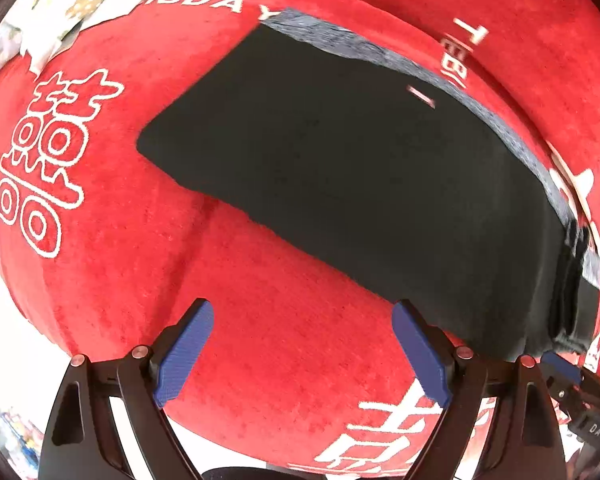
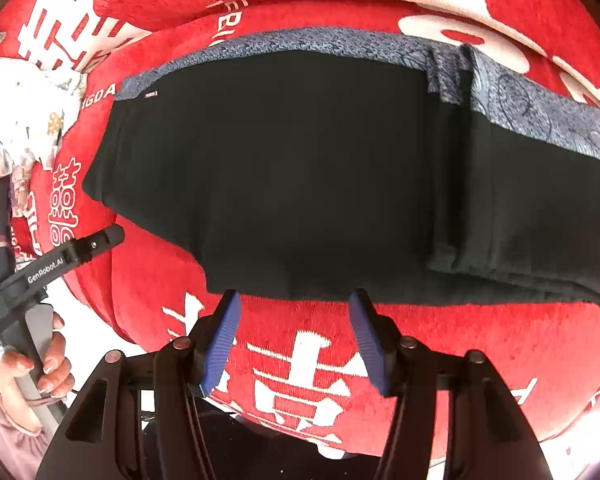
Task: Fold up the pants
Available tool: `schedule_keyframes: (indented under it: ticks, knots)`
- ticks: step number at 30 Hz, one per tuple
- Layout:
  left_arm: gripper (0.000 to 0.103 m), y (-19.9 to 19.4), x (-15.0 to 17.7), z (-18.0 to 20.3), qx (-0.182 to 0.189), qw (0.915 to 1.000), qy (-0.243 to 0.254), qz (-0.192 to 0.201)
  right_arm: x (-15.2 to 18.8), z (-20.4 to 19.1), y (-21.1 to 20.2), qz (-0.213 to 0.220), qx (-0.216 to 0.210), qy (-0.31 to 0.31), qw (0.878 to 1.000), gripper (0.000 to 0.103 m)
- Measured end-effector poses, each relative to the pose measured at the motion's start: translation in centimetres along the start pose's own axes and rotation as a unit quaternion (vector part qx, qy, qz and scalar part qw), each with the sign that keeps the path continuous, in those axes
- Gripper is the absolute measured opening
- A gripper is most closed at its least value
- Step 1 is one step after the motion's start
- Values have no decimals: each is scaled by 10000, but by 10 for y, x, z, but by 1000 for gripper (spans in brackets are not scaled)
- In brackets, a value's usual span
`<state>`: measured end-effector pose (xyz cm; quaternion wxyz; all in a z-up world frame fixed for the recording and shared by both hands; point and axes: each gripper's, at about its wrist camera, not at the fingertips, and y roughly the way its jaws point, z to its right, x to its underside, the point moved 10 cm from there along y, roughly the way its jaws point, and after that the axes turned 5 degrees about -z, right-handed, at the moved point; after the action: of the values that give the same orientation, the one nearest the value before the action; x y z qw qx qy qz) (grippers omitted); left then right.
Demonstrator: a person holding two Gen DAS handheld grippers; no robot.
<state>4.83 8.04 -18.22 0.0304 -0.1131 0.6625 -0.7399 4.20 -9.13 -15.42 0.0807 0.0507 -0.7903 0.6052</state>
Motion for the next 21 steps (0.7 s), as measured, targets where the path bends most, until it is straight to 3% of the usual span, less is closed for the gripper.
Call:
schedule_keyframes:
  ticks: [21]
  knots:
    - [91, -5, -48, -35, 305, 9993, -208, 41, -31, -38, 19, 32, -64, -156, 9999, 60]
